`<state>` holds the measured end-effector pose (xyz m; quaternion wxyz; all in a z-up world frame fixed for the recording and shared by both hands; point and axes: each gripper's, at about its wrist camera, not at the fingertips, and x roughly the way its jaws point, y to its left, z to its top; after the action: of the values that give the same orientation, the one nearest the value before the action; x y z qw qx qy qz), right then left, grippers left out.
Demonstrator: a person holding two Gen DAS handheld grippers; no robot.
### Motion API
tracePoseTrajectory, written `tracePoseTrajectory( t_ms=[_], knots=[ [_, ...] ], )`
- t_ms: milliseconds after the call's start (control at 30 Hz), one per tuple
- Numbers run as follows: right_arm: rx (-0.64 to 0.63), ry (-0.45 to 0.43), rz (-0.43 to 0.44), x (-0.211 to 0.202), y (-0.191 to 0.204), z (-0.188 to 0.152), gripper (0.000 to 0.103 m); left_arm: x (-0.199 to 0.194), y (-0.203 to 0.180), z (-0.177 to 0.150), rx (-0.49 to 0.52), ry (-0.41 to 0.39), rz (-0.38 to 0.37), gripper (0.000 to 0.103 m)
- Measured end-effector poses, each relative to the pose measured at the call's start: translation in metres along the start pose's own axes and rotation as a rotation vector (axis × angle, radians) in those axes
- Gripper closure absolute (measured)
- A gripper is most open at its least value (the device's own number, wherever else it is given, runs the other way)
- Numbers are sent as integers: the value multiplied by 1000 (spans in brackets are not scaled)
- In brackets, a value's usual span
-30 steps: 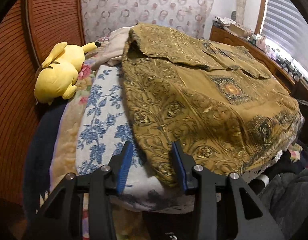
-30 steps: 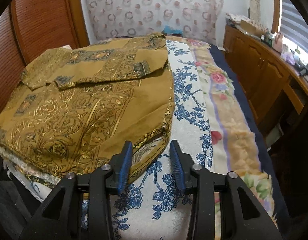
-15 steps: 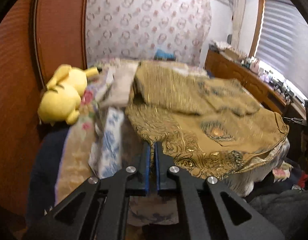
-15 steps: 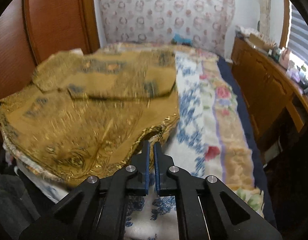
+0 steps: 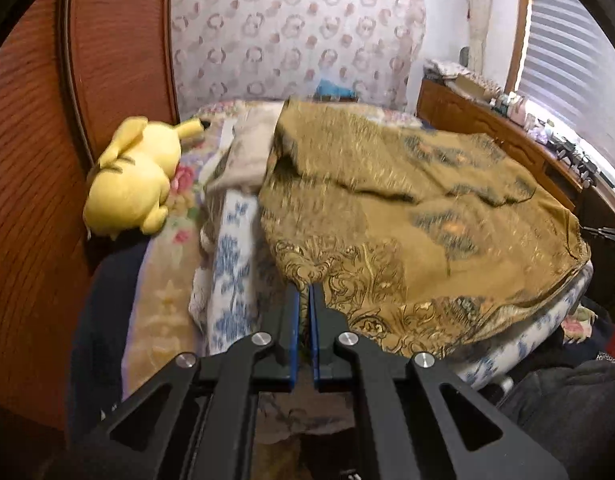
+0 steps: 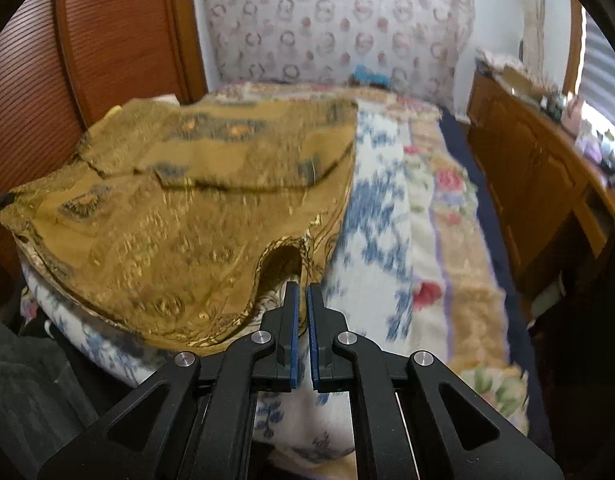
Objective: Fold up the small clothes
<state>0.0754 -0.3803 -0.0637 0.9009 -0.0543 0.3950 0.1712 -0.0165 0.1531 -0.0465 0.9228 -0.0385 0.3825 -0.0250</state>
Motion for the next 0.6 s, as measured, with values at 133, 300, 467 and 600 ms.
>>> tracePoseTrajectory(
  t_ms=[133, 300, 467, 600],
  knots=[
    [35, 25, 7, 12, -3, -11, 102, 13, 2, -14, -15, 47, -2, 101],
    [35, 31, -20, 14, -6, -8, 101, 23, 2, -20, -16, 74, 4, 98],
    [48, -15, -19, 2, -8, 0, 89, 13, 1, -10, -7, 23, -29, 83],
    [37, -51, -17, -3, -6, 13, 76, 8, 1, 13, -10, -36, -43, 67]
  ],
)
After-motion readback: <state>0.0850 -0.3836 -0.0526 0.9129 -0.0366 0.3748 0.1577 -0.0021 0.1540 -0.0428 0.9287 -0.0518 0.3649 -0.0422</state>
